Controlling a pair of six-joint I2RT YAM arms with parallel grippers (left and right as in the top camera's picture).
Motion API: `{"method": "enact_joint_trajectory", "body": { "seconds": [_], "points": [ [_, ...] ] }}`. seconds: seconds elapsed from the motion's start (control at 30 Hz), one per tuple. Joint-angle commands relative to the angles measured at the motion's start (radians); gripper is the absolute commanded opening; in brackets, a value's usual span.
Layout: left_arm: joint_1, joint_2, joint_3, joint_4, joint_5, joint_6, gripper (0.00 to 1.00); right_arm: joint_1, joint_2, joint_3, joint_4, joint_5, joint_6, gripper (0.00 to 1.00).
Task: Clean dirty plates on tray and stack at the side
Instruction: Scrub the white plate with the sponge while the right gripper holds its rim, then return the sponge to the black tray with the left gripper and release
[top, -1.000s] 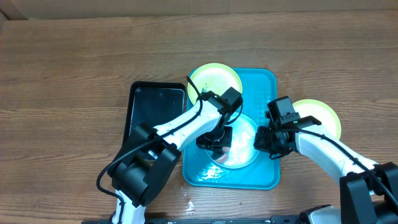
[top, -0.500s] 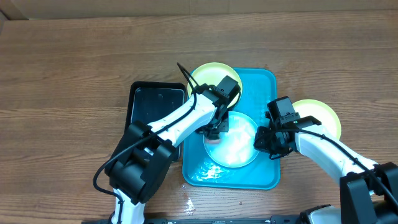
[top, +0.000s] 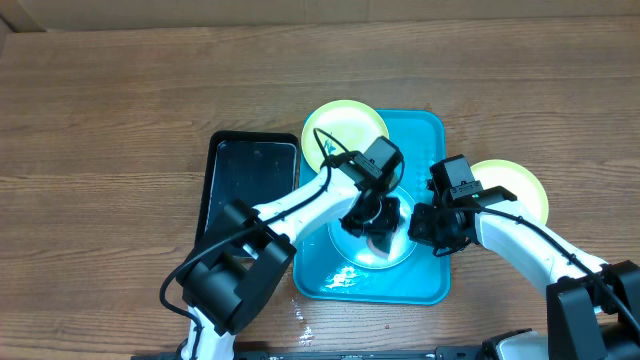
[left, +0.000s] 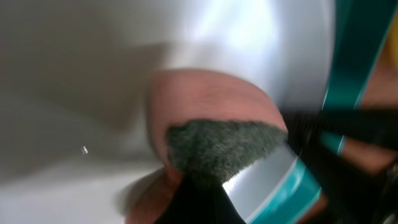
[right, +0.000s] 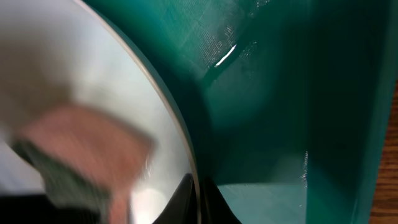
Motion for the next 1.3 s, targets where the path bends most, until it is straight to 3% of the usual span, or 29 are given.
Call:
{"method": "enact_joint_trajectory", "body": {
  "seconds": [0.0,0.2,0.37,0.73,1.03,1.27],
  "points": [
    [0.003,0.024,-0.012,-0.079,0.015,0.033,0.04,-0.002,0.024,-0.014,-0.006,0.051,0.0,0.04],
    [0.056,0.024,-0.009,-0.216,-0.221,-0.061,0.04,-0.002,0.024,-0.014,-0.006,0.051,0.0,0.04],
    [0.116,0.01,-0.006,-0.243,-0.325,-0.087,0.04,-0.002,0.024,-0.014,-0.007,0.051,0.0,0.04],
    [0.146,-0.114,0.031,-0.257,-0.352,-0.086,0.04,-0.002,0.024,-0.014,-0.007,0.051,0.0,0.04],
    [0.161,-0.285,0.031,-0.248,-0.214,-0.026,0.04,-0.002,0.024,-0.014,-0.006,0.051,0.0,0.04],
    [0.248,-0.369,0.031,-0.408,-0.41,-0.018,0.04,-0.002,0.024,-0.014,-0.01,0.051,0.0,0.04]
  ]
}}
